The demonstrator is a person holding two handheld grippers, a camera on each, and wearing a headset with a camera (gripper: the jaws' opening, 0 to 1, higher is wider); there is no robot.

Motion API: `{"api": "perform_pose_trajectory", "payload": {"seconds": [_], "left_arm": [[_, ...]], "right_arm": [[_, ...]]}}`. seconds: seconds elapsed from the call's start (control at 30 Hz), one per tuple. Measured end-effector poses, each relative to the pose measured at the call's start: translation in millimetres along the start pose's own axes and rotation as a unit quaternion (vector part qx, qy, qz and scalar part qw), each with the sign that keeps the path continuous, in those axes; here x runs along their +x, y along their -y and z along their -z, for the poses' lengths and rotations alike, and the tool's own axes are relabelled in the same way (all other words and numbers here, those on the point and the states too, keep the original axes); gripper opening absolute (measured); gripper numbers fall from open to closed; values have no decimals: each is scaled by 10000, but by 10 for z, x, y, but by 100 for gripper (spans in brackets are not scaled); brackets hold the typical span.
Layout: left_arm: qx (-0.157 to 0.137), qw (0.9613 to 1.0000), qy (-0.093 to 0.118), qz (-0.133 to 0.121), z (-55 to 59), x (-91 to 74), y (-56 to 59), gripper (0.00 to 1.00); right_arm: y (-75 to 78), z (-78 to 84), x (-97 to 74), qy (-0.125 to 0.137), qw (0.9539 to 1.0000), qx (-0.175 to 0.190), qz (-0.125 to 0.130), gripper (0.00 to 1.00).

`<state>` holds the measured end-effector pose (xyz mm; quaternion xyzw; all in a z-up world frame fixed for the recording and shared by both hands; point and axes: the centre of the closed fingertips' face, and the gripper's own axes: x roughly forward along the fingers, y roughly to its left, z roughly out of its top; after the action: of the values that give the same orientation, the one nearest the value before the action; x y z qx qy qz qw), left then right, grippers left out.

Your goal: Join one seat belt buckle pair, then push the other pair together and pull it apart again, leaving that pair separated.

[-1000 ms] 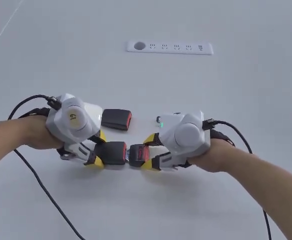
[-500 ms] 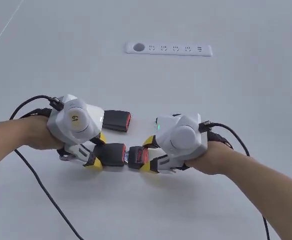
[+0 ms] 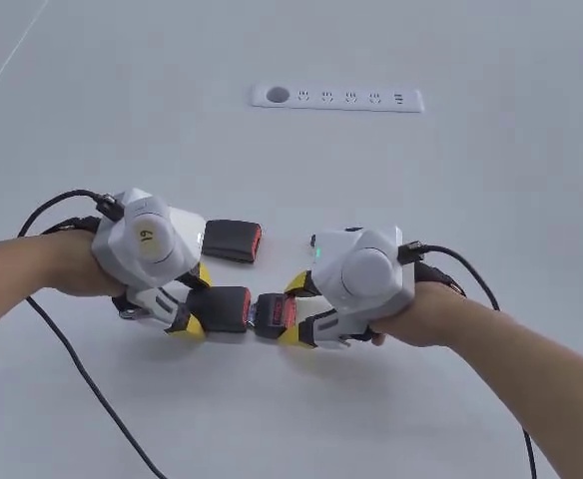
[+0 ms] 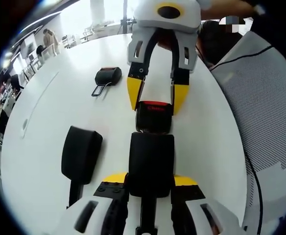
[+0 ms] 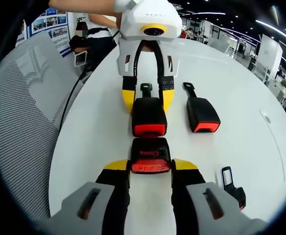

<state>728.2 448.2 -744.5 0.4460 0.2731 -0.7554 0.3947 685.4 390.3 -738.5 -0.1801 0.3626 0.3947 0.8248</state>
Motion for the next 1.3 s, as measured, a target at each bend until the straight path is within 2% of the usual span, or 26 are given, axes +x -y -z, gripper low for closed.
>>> {"api": "perform_pose_trajectory", "payload": {"seconds": [0.47, 0.7, 0.83, 0.9, 1.1, 1.3], "left_arm": [[-226, 9997, 87, -49, -16, 3, 4, 36], [-278, 9995, 87, -117, -19, -1, 24, 45], [-370, 9991, 62, -207, 0, -43, -6, 49], [-471, 9983, 177, -278, -41, -95, -30, 51], [-527, 9971, 333, -427, -102, -225, -112, 52], [-553, 9957, 429, -614, -147, -379, -230, 54]], "right_arm": [[-14, -24, 12, -10, 10000, 39, 6, 33], [-7, -54, -15, 47, 9999, 147, 55, 38], [23, -71, -83, 80, 9996, 242, 110, 42], [60, -81, -136, 98, 9994, 283, 177, 44], [174, -104, -310, 117, 9988, 289, 386, 46], [285, -31, -462, 71, 9979, 345, 547, 49]]}}
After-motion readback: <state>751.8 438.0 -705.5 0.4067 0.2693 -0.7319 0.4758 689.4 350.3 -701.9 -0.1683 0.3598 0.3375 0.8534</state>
